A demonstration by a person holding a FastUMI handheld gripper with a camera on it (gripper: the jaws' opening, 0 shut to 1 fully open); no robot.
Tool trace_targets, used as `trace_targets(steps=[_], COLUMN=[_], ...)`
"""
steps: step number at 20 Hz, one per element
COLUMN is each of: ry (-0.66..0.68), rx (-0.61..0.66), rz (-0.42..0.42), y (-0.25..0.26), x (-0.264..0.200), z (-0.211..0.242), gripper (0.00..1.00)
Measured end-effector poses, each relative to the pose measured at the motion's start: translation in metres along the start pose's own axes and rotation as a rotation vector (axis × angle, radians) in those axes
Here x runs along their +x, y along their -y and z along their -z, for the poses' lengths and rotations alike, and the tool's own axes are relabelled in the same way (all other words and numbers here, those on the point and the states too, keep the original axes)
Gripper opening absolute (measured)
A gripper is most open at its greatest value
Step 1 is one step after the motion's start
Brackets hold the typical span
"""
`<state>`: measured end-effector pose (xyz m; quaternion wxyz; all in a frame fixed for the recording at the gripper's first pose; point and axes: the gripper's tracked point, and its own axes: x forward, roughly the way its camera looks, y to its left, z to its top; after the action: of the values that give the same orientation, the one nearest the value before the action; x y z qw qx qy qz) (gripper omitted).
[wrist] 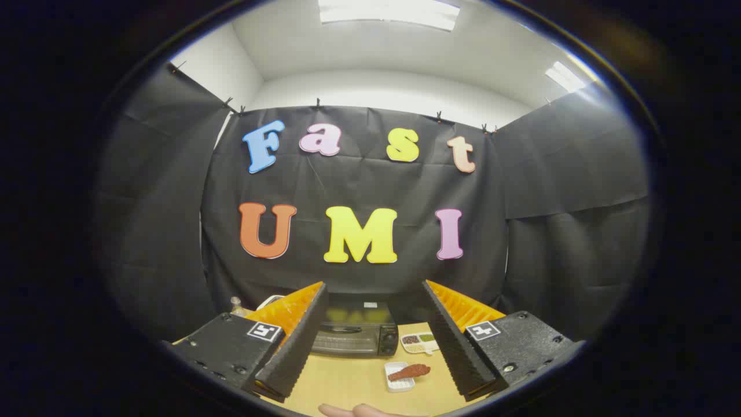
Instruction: Open the toaster oven, put the food inside, and close the toaster oven door.
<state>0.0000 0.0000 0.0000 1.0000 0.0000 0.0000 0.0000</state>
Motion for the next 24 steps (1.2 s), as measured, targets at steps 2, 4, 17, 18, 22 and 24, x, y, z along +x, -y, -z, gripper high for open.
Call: trace_targets(steps=[2, 4, 17, 18, 22, 24], ry=[-0.001, -0.002, 0.003, 0.001, -0.011, -0.033], rx=[-0.002, -0.008, -0.006, -0.004, -0.015, -0.013], rz=[0.0, 0.003, -0.009, -0.017, -0.044, -0.041], y=[0.0, 0.0, -0.008, -0.01, -0.015, -0.018], x=[0.0, 0.001, 0.014, 0.019, 0.047, 0.066], z=[-0.001, -0.002, -0.001, 0.002, 0.019, 0.031], gripper=[1.0, 1.0, 1.0, 1.0, 1.0, 1.0])
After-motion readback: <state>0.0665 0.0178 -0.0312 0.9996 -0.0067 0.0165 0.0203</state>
